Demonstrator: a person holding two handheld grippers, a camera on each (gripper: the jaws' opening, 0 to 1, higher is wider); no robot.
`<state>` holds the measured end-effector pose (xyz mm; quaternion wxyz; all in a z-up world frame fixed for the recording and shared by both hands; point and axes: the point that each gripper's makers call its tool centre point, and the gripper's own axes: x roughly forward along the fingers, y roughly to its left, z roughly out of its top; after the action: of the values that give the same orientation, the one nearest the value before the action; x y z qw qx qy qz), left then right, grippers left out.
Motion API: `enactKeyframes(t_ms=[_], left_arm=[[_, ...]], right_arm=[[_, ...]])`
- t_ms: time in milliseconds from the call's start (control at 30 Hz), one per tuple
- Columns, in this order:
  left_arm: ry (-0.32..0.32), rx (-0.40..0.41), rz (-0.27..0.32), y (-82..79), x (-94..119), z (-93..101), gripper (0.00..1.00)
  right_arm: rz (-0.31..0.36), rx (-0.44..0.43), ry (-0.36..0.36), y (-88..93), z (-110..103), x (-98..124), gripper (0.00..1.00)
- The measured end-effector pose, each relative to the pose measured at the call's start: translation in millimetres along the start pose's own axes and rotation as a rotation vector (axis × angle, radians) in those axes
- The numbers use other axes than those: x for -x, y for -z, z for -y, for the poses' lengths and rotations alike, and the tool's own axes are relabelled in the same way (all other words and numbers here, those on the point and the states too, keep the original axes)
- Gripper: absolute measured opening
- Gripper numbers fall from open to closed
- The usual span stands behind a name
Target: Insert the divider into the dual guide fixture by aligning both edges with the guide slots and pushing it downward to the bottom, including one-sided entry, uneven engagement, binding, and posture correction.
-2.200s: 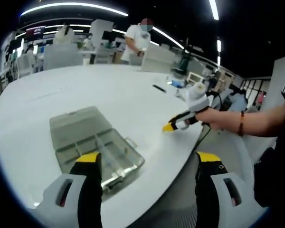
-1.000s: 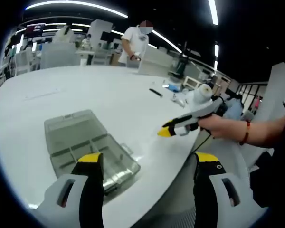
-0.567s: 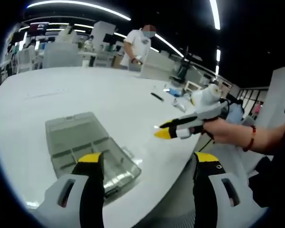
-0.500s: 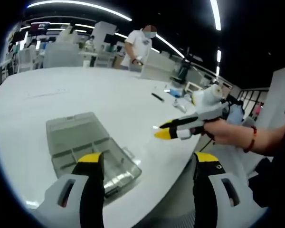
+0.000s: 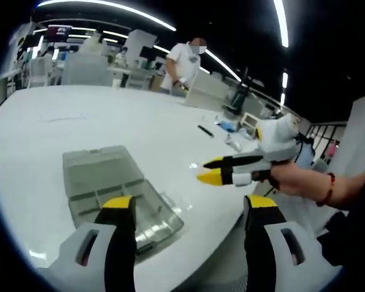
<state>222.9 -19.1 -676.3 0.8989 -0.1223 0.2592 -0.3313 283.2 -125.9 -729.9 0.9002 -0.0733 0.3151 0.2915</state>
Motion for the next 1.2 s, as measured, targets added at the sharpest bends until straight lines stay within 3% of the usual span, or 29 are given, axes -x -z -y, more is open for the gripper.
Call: enactKeyframes(t_ms=[167,433,700,1200], left_arm=[[0.008,0.031,0.015,-1.0,1,0.7,0.66],[-0.004,0.094,0.052,-4.4,4,-4.5,0.62],[-0.003,0.102,0.052,-3.2,4,-4.7,0.56],[0.012,0.188,0.109,-13.2,10,-6.1,0.45]], right_arm=[[0.045,0.014,-0.032,-12.4,-16,3,0.27],[0.05,0.075,-0.072,-18.0,-39,4,0.27],[0.087,0.111,-0.133,-27.8,-65,8,0.27],[0.136,0.149,-0.172,-43.1,-86,13,0.27]])
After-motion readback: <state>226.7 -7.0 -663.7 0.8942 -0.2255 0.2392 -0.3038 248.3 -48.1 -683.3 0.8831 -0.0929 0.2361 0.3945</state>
